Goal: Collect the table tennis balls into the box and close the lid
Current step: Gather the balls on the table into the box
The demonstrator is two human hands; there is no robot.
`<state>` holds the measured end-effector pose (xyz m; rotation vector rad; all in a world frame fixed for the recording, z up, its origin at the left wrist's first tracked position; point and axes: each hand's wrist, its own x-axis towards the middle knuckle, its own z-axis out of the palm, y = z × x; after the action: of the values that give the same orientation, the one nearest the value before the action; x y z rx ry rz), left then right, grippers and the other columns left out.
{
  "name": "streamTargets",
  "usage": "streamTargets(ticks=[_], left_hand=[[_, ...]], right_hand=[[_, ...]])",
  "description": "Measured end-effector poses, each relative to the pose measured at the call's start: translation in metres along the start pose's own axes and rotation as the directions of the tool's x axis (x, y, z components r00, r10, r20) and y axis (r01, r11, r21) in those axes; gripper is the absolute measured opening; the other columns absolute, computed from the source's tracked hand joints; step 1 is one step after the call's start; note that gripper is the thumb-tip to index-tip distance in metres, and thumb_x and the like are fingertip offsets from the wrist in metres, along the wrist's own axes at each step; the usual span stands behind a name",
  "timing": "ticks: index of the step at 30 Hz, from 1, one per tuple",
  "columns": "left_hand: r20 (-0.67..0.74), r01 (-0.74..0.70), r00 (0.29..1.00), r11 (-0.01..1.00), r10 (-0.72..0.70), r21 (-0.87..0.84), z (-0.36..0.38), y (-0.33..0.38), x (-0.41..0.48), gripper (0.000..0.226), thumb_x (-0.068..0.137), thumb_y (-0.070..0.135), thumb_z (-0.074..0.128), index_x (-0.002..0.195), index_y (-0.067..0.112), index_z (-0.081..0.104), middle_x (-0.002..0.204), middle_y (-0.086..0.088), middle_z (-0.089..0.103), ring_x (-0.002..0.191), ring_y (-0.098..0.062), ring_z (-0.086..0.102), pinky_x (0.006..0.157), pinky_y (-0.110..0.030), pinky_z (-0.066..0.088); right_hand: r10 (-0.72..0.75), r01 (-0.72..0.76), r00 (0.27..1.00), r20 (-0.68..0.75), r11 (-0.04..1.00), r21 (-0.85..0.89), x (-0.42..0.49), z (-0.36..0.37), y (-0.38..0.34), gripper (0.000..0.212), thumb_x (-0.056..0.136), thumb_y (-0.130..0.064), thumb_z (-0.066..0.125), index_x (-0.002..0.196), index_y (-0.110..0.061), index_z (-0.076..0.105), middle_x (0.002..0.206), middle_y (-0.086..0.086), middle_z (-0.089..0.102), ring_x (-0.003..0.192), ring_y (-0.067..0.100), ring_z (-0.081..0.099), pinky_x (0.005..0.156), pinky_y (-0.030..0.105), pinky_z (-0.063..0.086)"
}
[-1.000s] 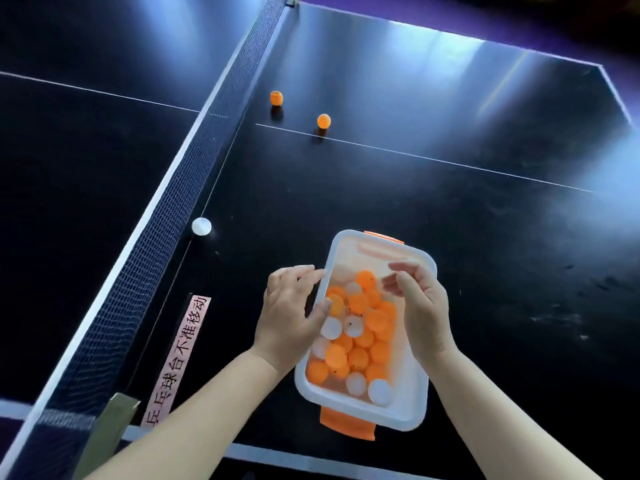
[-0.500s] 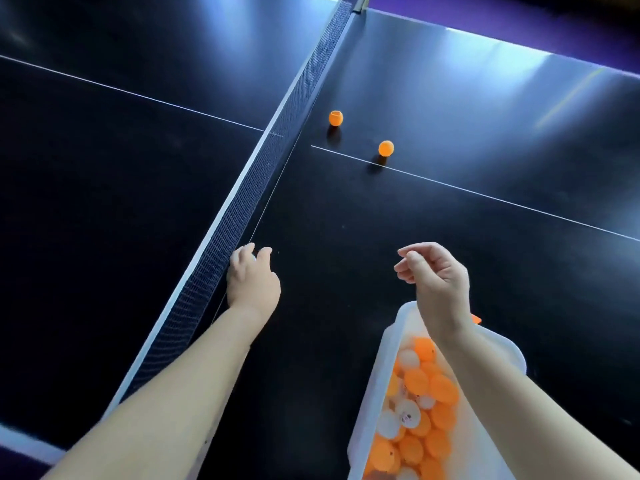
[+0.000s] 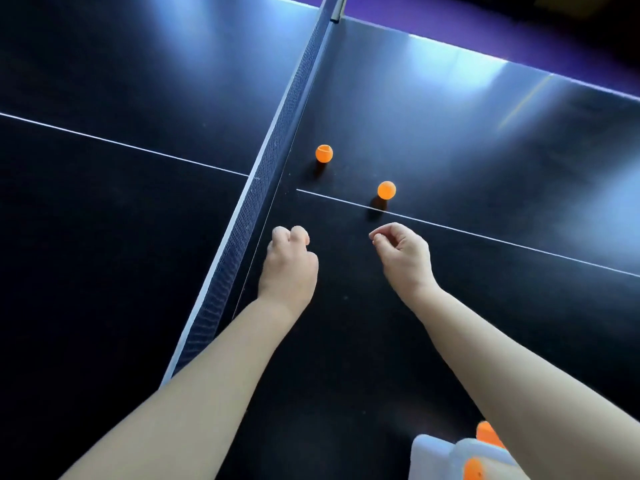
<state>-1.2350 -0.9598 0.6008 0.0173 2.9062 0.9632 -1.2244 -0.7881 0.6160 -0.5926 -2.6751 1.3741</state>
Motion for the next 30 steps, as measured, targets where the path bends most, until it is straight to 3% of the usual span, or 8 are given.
streamTargets(ticks=[4, 8, 13, 16, 22, 24, 27, 30], left_hand=[[-0.093, -0.116, 0.988, 0.986, 0.127, 0.123, 0.001, 0.015, 0.078, 0.024, 0.088, -0.001, 0.036, 0.096, 0.001, 0.058, 0.106, -0.02, 0.053, 0.096, -0.035, 0.047, 0.078, -0.037, 0.037], [-0.101, -0.103, 0.988, 0.986, 0.117, 0.133, 0.01, 0.024, 0.133, 0.021, 0.091, 0.013, 0.041, 0.099, 0.005, 0.06, 0.103, -0.014, 0.061, 0.098, -0.033, 0.052, 0.068, -0.036, 0.035], [-0.075, -0.079, 0.993, 0.987, 0.089, 0.138, 0.031, 0.026, 0.173, 0.037, 0.093, 0.018, 0.046, 0.13, 0.015, 0.048, 0.112, -0.015, 0.054, 0.095, -0.034, 0.057, 0.068, -0.038, 0.039], [-0.008, -0.06, 0.998, 0.983, 0.063, 0.171, 0.048, 0.026, 0.197, 0.049, 0.093, 0.019, 0.048, 0.139, 0.021, 0.035, 0.123, -0.014, 0.045, 0.096, -0.034, 0.057, 0.065, -0.036, 0.039], [0.165, -0.155, 0.98, 0.942, 0.109, 0.299, 0.077, 0.027, 0.231, 0.066, 0.094, 0.018, 0.047, 0.148, 0.033, 0.013, 0.159, -0.001, 0.01, 0.117, -0.031, 0.053, 0.075, -0.036, 0.043], [0.192, -0.202, 0.971, 0.922, 0.144, 0.331, 0.078, 0.028, 0.235, 0.059, 0.094, 0.019, 0.048, 0.146, 0.033, 0.024, 0.156, 0.0, 0.019, 0.113, -0.031, 0.054, 0.078, -0.037, 0.046], [0.161, -0.208, 0.974, 0.917, 0.161, 0.339, 0.074, 0.026, 0.231, 0.035, 0.091, 0.014, 0.052, 0.125, 0.021, 0.049, 0.127, -0.009, 0.042, 0.094, -0.033, 0.057, 0.067, -0.036, 0.043], [0.14, -0.115, 0.987, 0.954, 0.079, 0.276, 0.066, 0.02, 0.209, 0.029, 0.091, 0.017, 0.053, 0.12, 0.017, 0.05, 0.119, -0.012, 0.045, 0.089, -0.033, 0.056, 0.064, -0.034, 0.039]], right_hand=[[-0.069, 0.052, 0.997, -0.038, 0.941, -0.334, 0.079, 0.014, 0.0, 0.022, 0.091, -0.015, 0.051, 0.108, -0.02, 0.065, 0.115, -0.003, 0.051, 0.113, 0.02, 0.046, 0.082, 0.031, 0.042], [-0.03, 0.014, 0.999, -0.02, 0.831, -0.555, 0.132, 0.028, 0.009, 0.041, 0.091, -0.008, 0.048, 0.128, -0.025, 0.053, 0.141, 0.006, 0.033, 0.127, 0.027, 0.031, 0.093, 0.035, 0.04], [0.032, -0.049, 0.999, -0.039, 0.809, -0.586, 0.154, 0.047, 0.031, 0.037, 0.094, -0.012, 0.048, 0.129, -0.024, 0.05, 0.129, 0.009, 0.042, 0.116, 0.028, 0.04, 0.081, 0.037, 0.044], [-0.031, -0.03, 0.995, -0.09, 0.79, -0.612, 0.151, 0.054, 0.045, 0.03, 0.094, -0.015, 0.05, 0.124, -0.018, 0.051, 0.119, 0.011, 0.049, 0.108, 0.029, 0.043, 0.079, 0.035, 0.041], [-0.141, 0.059, 0.987, -0.08, 0.769, -0.636, 0.151, 0.052, 0.062, 0.038, 0.094, -0.017, 0.052, 0.132, -0.017, 0.048, 0.117, 0.009, 0.053, 0.107, 0.027, 0.047, 0.083, 0.033, 0.039], [-0.149, 0.073, 0.987, -0.065, 0.762, -0.643, 0.153, 0.048, 0.062, 0.039, 0.094, -0.018, 0.053, 0.133, -0.018, 0.048, 0.116, 0.008, 0.054, 0.108, 0.026, 0.048, 0.084, 0.032, 0.039], [-0.147, 0.082, 0.988, -0.047, 0.76, -0.644, 0.154, 0.044, 0.061, 0.039, 0.093, -0.017, 0.055, 0.131, -0.018, 0.049, 0.115, 0.008, 0.056, 0.108, 0.026, 0.05, 0.086, 0.032, 0.04], [-0.125, 0.085, 0.992, -0.015, 0.752, -0.654, 0.154, 0.04, 0.057, 0.039, 0.091, -0.017, 0.057, 0.13, -0.018, 0.049, 0.116, 0.006, 0.057, 0.107, 0.025, 0.051, 0.085, 0.031, 0.04]])
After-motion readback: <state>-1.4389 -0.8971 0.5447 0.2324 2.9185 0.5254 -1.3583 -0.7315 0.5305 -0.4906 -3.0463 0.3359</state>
